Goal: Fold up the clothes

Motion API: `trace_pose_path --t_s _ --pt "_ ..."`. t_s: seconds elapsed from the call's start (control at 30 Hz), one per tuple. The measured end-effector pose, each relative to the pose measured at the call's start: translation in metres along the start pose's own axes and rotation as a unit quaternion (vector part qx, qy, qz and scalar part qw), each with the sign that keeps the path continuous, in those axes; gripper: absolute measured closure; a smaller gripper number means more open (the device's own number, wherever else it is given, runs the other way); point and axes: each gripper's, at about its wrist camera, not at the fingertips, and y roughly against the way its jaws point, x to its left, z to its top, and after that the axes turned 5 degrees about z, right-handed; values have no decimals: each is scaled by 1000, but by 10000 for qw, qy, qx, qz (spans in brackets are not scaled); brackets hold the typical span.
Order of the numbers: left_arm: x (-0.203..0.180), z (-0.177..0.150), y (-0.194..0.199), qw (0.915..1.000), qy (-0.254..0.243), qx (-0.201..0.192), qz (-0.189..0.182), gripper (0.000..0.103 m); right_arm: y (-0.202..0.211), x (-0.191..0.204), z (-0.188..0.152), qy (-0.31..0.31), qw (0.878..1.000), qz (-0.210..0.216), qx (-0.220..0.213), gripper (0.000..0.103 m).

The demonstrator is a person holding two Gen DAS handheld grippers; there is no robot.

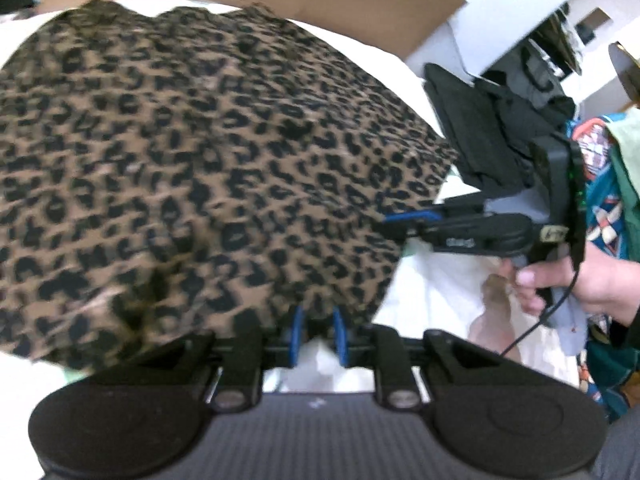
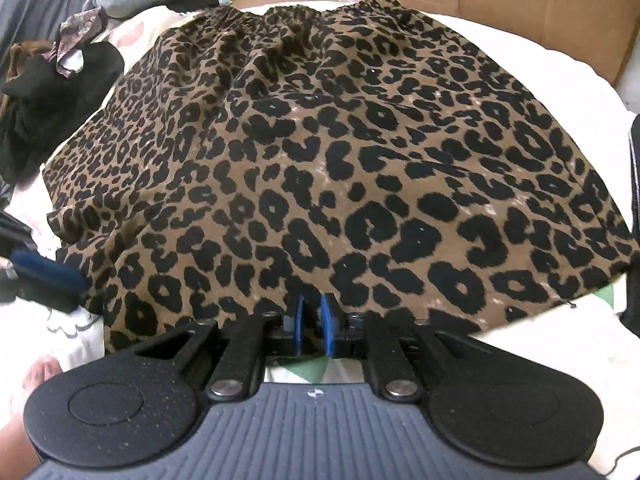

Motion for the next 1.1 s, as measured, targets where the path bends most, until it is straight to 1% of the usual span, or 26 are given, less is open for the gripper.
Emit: trace_pose_path --t_s 0.07,0.13,0.2,0.27,0.37,0.5,0.63,0.73,0.77,0.8,0.97,1.1 --pt "10 -7 9 9999 93 61 43 85 5 -1 0 -56 10000 2 -6 86" --pt "17 -16 10 9997 166 143 115 83 10 -1 1 -111 9999 86 -72 87" --pt "25 -25 11 9993 240 226 188 77 14 2 1 -137 9997 149 -120 86" --pt "32 -33 12 9987 309 306 259 76 18 6 1 -139 9996 204 -156 86" --pt "30 -35 3 9988 206 309 309 75 23 12 2 -96 9993 303 -177 86" --pt "28 -35 -1 9992 59 233 319 67 28 20 2 -44 9989 417 -188 84" --pt "27 -30 -5 9995 -14 105 314 67 32 27 6 -21 9978 614 -241 84" --pt "27 -23 -4 9997 -22 -27 236 70 35 36 7 58 9965 800 -238 84" --pt "27 -20 -3 9998 -17 -77 199 80 36 39 8 101 9959 867 -239 84" --pt "28 -17 -1 9998 -13 -127 161 94 36 42 8 122 9955 909 -233 84" --pt "29 -3 4 9993 10 -375 -25 99 35 52 7 200 9936 1092 -190 84" --pt "31 8 9 9982 28 -573 -173 98 36 56 3 242 9916 1265 -146 84"
